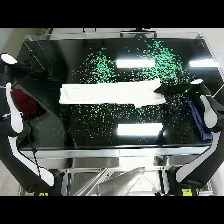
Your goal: Fold the shirts.
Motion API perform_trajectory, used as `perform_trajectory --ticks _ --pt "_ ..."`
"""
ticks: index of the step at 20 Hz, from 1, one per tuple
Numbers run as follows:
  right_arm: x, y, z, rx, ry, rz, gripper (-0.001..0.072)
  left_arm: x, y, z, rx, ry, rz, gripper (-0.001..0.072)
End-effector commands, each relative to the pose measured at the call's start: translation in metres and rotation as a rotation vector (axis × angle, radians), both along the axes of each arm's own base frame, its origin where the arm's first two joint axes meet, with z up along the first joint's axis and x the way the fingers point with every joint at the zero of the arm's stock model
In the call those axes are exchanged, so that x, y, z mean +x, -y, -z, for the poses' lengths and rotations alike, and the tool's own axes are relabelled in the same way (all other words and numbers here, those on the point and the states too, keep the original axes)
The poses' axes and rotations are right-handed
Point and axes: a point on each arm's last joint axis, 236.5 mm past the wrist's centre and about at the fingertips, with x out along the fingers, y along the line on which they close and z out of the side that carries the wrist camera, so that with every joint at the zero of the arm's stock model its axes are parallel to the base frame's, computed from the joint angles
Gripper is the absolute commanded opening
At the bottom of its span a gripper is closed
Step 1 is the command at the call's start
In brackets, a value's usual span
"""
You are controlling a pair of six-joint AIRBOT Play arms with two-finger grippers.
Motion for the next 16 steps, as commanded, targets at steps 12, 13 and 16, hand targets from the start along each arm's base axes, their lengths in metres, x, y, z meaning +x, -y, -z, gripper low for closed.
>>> perform_trajectory --ticks 12,13,16 --pt "-0.002 -0.094 -0.247 0.217 0.287 -0.227 0.0023 -0.009 0.287 0.078 -0.03 0.064 0.235 0.0014" --pt "-0.01 -0.113 -0.269 0.246 0.309 -0.251 0.0023 -0.015 0.31 0.087 -0.034 0.07 0.248 0.0014" --pt "-0.035 -0.172 -0.293 0.287 0.318 -0.347 0.0023 -0.027 0.363 0.102 -0.064 0.104 0.26 0.0015"
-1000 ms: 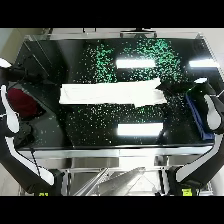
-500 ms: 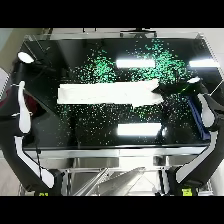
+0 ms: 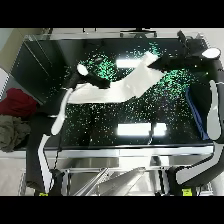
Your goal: Fold the shirts.
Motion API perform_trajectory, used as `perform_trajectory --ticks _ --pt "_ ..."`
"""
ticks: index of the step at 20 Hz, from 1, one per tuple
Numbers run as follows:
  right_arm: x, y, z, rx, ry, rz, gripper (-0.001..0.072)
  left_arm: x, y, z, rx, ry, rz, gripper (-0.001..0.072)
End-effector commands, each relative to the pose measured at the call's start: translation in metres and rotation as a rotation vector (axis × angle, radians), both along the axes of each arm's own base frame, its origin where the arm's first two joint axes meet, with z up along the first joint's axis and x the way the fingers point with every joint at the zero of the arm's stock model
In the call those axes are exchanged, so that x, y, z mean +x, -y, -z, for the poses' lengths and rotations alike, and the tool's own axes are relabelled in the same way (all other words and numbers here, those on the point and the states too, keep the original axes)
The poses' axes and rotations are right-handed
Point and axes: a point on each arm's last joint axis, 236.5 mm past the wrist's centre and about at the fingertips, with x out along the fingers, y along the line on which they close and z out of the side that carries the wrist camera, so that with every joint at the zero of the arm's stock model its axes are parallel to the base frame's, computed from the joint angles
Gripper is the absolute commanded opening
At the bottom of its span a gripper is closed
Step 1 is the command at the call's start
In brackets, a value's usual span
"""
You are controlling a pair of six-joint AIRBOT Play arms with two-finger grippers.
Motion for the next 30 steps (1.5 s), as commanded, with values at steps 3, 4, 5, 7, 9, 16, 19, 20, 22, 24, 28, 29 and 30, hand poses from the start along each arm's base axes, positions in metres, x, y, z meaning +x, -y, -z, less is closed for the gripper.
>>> perform_trajectory --ticks 3,4,5,7,9,16,19,20,22,24,28,29,30 --pt "-0.035 -0.105 -0.034 0.045 0.041 -0.141 0.0023 -0.017 0.081 0.011 -0.091 0.038 -0.004 0.0015" --pt "-0.036 -0.121 -0.03 0.041 0.044 -0.15 0.0023 -0.017 0.079 0.007 -0.094 0.037 -0.005 0.0015" --pt "-0.037 -0.135 -0.025 0.042 0.042 -0.156 0.0023 -0.015 0.073 0.0 -0.096 0.034 -0.005 0.0015" --pt "-0.038 -0.156 -0.01 0.039 0.023 -0.174 0.0023 -0.011 0.042 -0.033 -0.096 0.019 -0.003 0.0013" --pt "-0.039 -0.176 0.011 0.04 -0.029 -0.181 0.0023 -0.012 -0.014 -0.08 -0.084 -0.009 -0.001 0.0014" --pt "0.003 -0.274 0.055 0.189 0.023 0.009 0.0024 -0.003 -0.28 -0.228 -0.083 0.1 -0.363 0.0014" --pt "0.009 -0.326 0.069 0.316 0.077 0.11 0.0024 -0.004 -0.345 -0.254 -0.151 0.156 -0.523 0.0014" --pt "0.006 -0.341 0.082 0.33 0.087 0.131 0.0025 -0.005 -0.356 -0.254 -0.177 0.152 -0.554 0.0014" --pt "0.001 -0.364 0.107 0.338 0.121 0.167 0.0253 -0.008 -0.374 -0.24 -0.192 0.116 -0.599 0.0014" --pt "-0.006 -0.379 0.11 0.426 0.137 0.197 0.0667 -0.01 -0.383 -0.223 -0.192 0.092 -0.616 0.0014" --pt "-0.014 -0.373 0.058 0.608 0.294 0.145 0.0659 -0.011 -0.38 -0.206 -0.197 0.07 -0.607 0.0015" --pt "-0.01 -0.366 0.054 0.597 0.306 0.129 0.0652 -0.012 -0.379 -0.205 -0.202 0.065 -0.604 0.0014" --pt "-0.006 -0.358 0.053 0.576 0.297 0.107 0.0491 -0.012 -0.378 -0.204 -0.203 0.064 -0.599 0.0014"
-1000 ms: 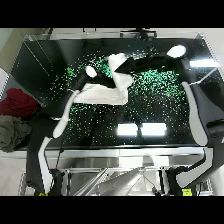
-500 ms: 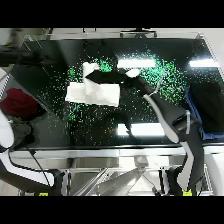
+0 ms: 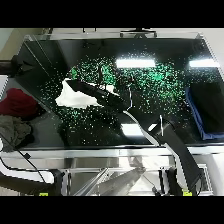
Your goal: Fold the shirts.
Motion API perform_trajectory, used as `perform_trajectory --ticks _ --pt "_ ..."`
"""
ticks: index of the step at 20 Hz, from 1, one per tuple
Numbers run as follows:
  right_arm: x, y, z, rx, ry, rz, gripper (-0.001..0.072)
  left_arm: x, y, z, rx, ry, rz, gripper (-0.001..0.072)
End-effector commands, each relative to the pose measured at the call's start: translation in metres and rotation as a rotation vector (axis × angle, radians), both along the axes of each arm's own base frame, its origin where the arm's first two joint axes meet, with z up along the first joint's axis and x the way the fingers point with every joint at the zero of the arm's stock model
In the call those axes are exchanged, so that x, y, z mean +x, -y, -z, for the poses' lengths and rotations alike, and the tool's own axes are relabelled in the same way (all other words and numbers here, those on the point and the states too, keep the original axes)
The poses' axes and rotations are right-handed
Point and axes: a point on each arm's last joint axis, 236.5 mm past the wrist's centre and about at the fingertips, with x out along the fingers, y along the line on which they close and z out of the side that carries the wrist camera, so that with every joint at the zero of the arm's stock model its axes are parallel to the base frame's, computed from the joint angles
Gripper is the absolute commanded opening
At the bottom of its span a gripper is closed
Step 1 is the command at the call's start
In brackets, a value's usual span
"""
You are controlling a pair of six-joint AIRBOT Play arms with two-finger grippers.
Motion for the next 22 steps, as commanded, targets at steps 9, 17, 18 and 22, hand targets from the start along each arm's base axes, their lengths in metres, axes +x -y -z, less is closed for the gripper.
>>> perform_trajectory --ticks 9,17,18,22 --pt "0.042 0.22 0.09 -0.689 -0.46 -0.063 0.0697 -0.013 0.007 0.009 -0.02 -0.04 0.05 0.0015" --pt "0.013 0.21 0.173 -0.771 -0.681 -0.116 0.0704 -0.012 0.01 0.009 -0.015 -0.035 0.057 0.0015" --pt "0.01 0.2 0.176 -0.747 -0.688 -0.126 0.0704 -0.012 0.01 0.009 -0.014 -0.034 0.058 0.0015" --pt "0.01 0.164 0.174 -0.643 -0.669 -0.141 0.0704 -0.012 0.01 0.009 -0.015 -0.035 0.058 0.0015"
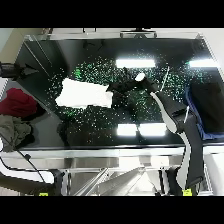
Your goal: Fold the shirts.
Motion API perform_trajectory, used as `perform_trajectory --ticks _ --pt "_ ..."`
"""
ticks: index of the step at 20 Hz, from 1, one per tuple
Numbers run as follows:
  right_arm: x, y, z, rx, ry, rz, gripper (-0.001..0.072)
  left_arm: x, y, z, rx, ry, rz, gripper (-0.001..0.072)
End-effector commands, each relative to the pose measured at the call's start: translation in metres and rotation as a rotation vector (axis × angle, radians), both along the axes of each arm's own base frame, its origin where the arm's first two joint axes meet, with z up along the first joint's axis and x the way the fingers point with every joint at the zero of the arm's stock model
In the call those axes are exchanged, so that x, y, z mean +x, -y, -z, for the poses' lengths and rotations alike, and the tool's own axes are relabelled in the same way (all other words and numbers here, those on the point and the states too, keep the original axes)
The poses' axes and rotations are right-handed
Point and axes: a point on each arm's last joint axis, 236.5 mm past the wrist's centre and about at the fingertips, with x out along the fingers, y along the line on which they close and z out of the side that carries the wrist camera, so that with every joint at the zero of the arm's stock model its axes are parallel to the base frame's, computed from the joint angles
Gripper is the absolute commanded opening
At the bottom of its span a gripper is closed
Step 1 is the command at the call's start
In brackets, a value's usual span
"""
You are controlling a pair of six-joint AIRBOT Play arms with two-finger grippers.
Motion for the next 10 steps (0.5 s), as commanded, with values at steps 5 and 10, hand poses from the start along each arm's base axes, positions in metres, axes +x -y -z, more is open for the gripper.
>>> perform_trajectory --ticks 5,10 --pt "0.001 -0.06 -0.03 0.236 0.071 0.003 0.0101 0.0 0.0 0.001 0.005 0.003 0.006 0.0015" --pt "0.024 -0.035 -0.117 0.258 0.246 0.018 0.0022 -0.001 0.001 0.001 0.004 0.0 0.009 0.0015"
